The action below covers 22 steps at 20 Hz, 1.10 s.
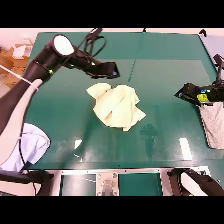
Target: Fold the shirts.
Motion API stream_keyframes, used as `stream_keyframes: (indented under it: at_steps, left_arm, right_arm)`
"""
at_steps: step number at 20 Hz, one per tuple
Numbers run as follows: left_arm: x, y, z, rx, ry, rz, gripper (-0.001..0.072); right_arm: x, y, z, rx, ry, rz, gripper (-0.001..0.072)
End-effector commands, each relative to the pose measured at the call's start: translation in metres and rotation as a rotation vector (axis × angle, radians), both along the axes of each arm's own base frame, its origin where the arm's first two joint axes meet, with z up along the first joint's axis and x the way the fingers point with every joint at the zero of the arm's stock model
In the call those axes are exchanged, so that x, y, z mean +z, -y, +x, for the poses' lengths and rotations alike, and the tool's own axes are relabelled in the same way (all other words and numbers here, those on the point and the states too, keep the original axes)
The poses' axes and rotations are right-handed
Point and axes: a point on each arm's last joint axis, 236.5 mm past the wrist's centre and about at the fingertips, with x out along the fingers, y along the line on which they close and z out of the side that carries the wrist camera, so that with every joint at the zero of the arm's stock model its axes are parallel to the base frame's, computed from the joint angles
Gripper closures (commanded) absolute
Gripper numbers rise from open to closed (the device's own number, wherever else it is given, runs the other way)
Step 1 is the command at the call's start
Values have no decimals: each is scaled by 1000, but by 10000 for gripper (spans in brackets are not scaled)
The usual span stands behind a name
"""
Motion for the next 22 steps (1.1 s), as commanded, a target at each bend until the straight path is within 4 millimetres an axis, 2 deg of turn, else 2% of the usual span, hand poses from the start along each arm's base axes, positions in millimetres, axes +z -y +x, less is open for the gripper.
stream_keyframes:
  at_steps: [1, 3, 4, 6, 8, 10, 11, 12, 14, 17, 18, 20, 21, 22]
  left_arm:
    - [-2, -56, -7, 52, -155, 35, -4]
    - [-23, -78, -33, 12, -258, 120, -4]
    - [-40, -79, -52, -25, -330, 154, -5]
    - [-85, -66, -100, -107, -483, 209, -5]
    - [-135, -48, -150, -163, -603, 266, -5]
    - [-176, -30, -186, -164, -649, 294, -5]
    - [-188, -17, -193, -138, -647, 271, -5]
    - [-194, 1, -190, -96, -620, 218, -5]
    - [-199, 25, -173, -24, -540, 150, -4]
    - [-199, 38, -140, 76, -448, 85, -3]
    - [-196, 40, -133, 100, -432, 65, 35]
    - [-193, 44, -130, 106, -426, 43, 349]
    - [-193, 44, -133, 92, -430, 47, 531]
    - [-193, 43, -136, 76, -436, 54, 679]
  right_arm:
    - [-13, 9, -3, -46, -47, 45, 279]
    - [-44, -3, -7, -41, -130, 118, 281]
    - [-62, -12, -8, -37, -166, 164, 283]
    - [-101, -24, -8, -29, -215, 234, 318]
    - [-132, -34, -2, -11, -249, 294, 322]
    - [-159, -50, 1, 22, -306, 378, 322]
    - [-169, -58, 3, 40, -322, 408, 322]
    - [-181, -66, 5, 49, -335, 429, 322]
    - [-199, -79, 6, 60, -366, 452, 322]
    - [-212, -99, 10, 75, -370, 470, 323]
    - [-214, -106, 15, 82, -366, 470, 342]
    - [-215, -121, 21, 119, -365, 467, 369]
    - [-214, -127, 22, 141, -365, 462, 457]
    - [-212, -130, 25, 171, -347, 452, 613]
